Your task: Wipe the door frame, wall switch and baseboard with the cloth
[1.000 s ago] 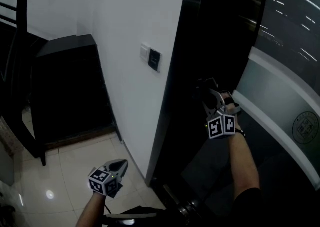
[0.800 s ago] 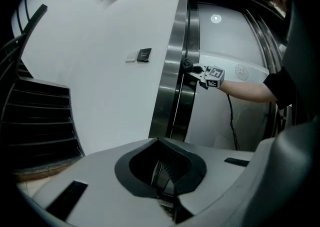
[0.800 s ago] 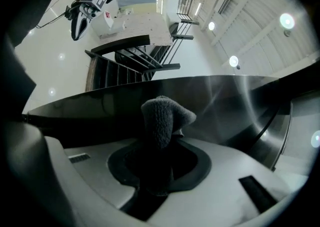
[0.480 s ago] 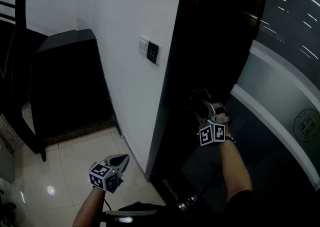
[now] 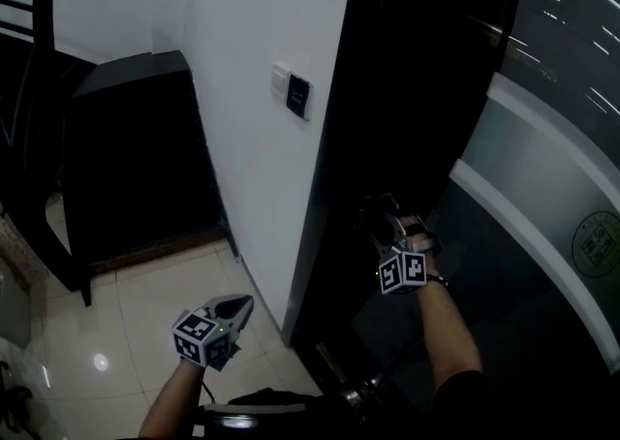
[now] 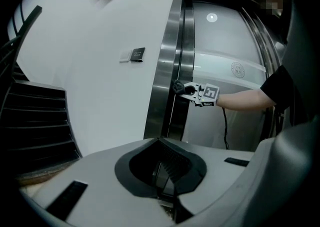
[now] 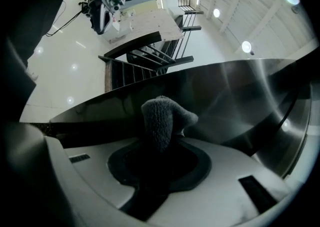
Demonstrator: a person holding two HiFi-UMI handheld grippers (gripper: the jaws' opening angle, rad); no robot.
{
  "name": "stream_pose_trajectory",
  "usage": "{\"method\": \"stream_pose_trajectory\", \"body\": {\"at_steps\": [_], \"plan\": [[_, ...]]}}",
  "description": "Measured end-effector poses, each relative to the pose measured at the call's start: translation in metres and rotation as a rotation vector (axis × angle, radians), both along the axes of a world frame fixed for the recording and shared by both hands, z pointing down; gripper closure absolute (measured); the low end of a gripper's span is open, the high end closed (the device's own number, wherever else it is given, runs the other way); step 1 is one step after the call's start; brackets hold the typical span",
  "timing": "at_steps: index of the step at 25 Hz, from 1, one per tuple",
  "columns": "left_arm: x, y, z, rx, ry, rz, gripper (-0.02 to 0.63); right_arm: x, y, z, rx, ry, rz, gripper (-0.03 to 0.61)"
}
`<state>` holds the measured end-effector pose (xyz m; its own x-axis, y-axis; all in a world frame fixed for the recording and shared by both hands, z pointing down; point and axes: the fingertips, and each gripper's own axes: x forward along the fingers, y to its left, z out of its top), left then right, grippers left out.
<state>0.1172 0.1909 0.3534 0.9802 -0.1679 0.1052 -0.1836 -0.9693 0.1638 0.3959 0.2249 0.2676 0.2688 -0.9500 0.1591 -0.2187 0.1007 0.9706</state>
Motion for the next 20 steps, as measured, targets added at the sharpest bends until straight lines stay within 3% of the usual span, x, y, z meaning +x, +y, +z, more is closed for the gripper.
{"method": "stream_pose_trajectory", "body": {"at_steps": [7,20], "plan": [[-0.005,0.002,0.007,-0.014,-0.018,-0.014,0.621,-0.004,0.002,0.055,-0.098,-0.042,-0.008,0.488],[-0.017,0.0,0.013,-0.023,-0.056,-0.052,0.621,-0.014,0.001,0.103,-0.157,-0.106,-0.03,0.488]]}}
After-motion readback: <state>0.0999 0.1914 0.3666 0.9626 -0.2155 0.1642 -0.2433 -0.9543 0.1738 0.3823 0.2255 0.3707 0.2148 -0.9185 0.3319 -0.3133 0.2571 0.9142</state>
